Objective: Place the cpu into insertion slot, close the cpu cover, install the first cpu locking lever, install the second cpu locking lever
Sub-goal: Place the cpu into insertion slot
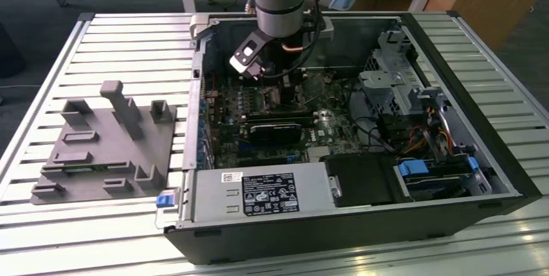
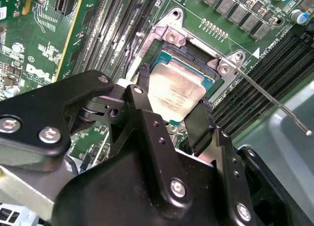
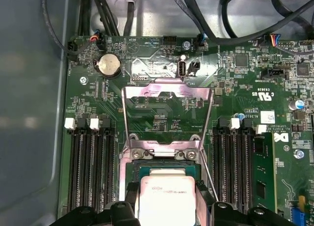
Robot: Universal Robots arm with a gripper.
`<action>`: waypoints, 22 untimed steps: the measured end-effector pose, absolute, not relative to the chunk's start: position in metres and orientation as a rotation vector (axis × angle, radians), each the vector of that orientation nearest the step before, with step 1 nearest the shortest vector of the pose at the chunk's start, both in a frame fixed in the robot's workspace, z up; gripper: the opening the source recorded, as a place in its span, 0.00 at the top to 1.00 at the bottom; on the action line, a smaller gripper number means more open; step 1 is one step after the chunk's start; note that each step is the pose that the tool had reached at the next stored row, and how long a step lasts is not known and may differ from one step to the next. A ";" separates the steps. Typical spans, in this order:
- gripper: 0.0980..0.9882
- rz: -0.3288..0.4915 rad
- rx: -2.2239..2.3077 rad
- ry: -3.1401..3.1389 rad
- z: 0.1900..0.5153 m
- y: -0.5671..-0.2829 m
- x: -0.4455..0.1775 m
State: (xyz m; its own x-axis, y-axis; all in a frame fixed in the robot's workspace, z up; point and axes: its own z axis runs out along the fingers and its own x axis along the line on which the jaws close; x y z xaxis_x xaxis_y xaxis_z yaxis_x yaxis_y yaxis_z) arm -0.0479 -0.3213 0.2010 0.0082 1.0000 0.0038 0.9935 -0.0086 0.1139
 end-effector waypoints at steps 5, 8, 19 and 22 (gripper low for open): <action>0.51 0.127 2.173 2.155 0.199 -0.321 -0.048; 0.51 0.127 2.173 2.155 0.198 -0.321 -0.048; 0.51 0.125 2.175 2.154 0.193 -0.319 -0.048; 0.51 0.124 2.176 2.153 0.192 -0.319 -0.048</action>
